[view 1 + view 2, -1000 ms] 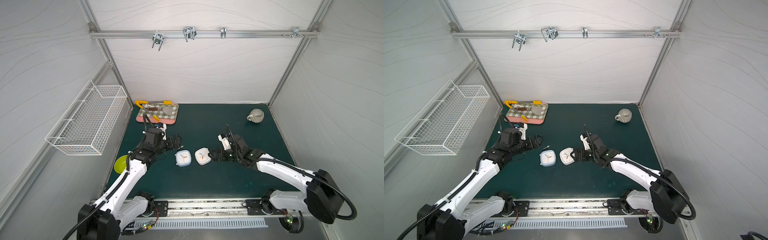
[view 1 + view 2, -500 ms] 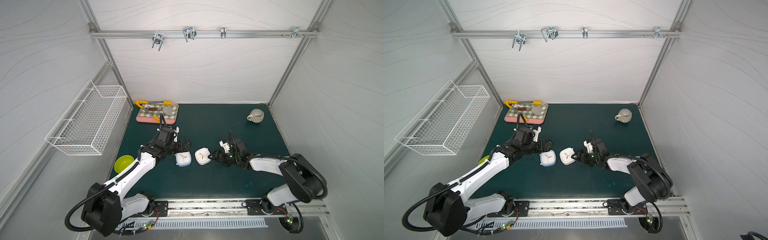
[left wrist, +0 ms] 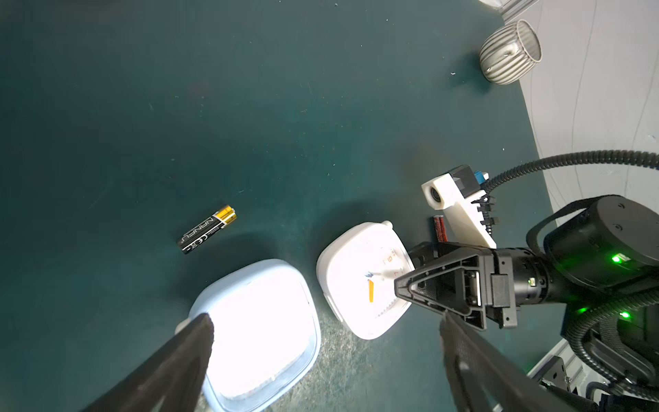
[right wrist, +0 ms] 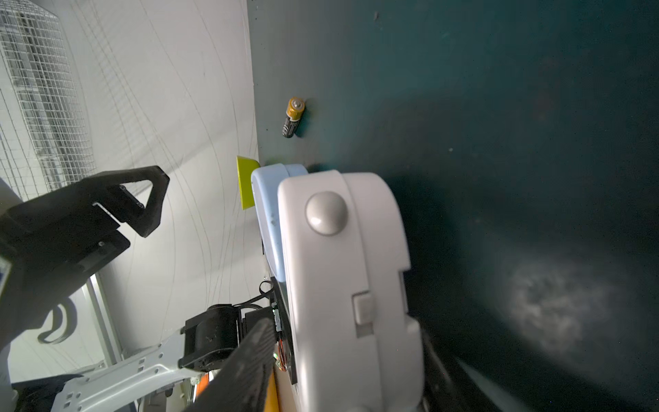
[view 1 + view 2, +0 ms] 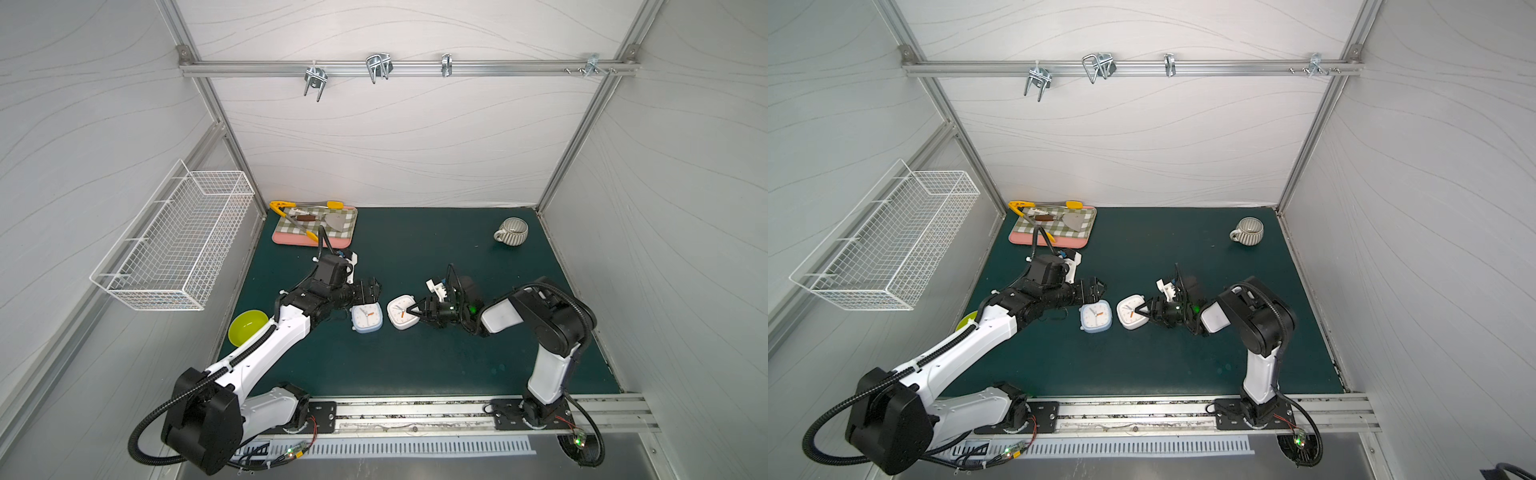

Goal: Insert the battery into the alarm
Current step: Adjust the alarm at the center of the board.

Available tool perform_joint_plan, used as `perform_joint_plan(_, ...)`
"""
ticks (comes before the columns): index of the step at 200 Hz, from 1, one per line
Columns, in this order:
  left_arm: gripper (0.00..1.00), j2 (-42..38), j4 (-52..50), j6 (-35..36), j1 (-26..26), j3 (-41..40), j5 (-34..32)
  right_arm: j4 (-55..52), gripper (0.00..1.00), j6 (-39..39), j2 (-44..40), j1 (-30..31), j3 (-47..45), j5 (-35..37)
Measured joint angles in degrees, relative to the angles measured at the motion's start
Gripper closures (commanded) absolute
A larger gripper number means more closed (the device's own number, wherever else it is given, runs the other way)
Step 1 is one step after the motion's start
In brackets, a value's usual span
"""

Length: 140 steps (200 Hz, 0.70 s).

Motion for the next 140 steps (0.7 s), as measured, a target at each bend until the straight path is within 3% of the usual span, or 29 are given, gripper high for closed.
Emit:
perform_joint_plan(61,0.00,0.0,0.0,0.4,0.0,0.0,0.0,4.4,0.62,2.3,1.2,0.0,-0.3,-1.7)
perform_joint_plan(80,0.00,0.0,0.0,0.4,0.0,0.0,0.0,3.6,0.63,1.9,0.3,0.0,-0.3,-1.7)
perform_joint_plan(117,0.00,0.0,0.0,0.4,0.0,0.0,0.0,-4.5,0.63,-1.9,-4.5,0.0,-0.3,0.1)
perform_joint_plan(140,0.00,0.0,0.0,0.1,0.0,0.0,-0.1,-16.4,0.63,-8.2,-10.7,0.4,0.9,4.3)
